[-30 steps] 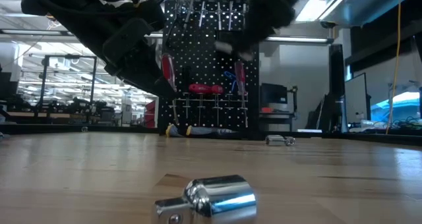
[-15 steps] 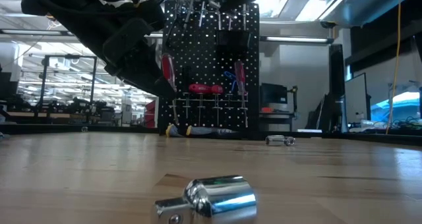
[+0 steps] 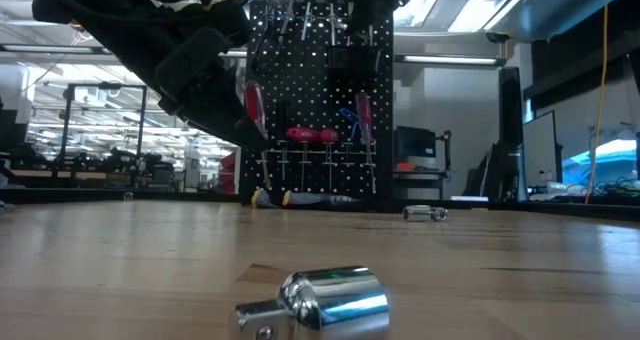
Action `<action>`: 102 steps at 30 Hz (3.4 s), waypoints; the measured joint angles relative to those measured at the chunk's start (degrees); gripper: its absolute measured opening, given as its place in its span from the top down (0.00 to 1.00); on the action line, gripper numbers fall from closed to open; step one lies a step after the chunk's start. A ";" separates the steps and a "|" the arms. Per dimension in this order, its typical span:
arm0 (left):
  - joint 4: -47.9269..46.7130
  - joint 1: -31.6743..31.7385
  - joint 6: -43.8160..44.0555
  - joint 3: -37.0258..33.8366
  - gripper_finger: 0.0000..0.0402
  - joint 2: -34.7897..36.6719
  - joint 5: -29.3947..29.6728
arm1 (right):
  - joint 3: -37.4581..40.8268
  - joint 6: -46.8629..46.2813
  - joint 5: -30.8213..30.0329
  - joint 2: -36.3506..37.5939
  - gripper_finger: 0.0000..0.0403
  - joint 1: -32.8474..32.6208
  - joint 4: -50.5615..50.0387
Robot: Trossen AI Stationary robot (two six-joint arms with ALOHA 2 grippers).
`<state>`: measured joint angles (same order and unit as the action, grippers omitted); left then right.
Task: Hang tools onto peg board
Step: Put the extension bar into the pegboard bin, then put the socket into the pegboard bin
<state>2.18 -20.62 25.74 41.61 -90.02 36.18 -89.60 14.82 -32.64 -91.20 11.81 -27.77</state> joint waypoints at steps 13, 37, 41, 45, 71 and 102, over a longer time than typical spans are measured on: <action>0.02 -0.01 -0.09 0.00 0.67 0.00 0.01 | -0.04 0.41 -0.18 1.74 0.59 -3.64 -5.91; 0.03 0.00 0.83 0.00 0.67 -0.01 0.02 | 14.96 -13.88 13.17 3.54 0.57 -21.55 -21.09; 0.02 0.00 0.83 0.02 0.67 0.00 0.02 | 22.24 -14.56 14.87 3.52 0.57 -21.55 -14.78; 0.01 0.00 0.83 0.02 0.67 0.00 0.02 | 28.50 -14.63 17.81 3.52 0.57 -21.55 -7.05; 0.02 0.00 0.64 0.00 0.67 0.00 0.00 | 38.71 -16.42 25.92 -3.26 0.57 -16.26 8.64; 0.02 0.04 0.39 0.02 0.67 0.00 0.02 | 38.53 -17.45 27.69 -9.16 0.87 -15.21 12.26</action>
<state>2.20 -20.58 26.13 41.63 -90.02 36.20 -51.07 -2.63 -4.95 -100.36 -3.40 -15.51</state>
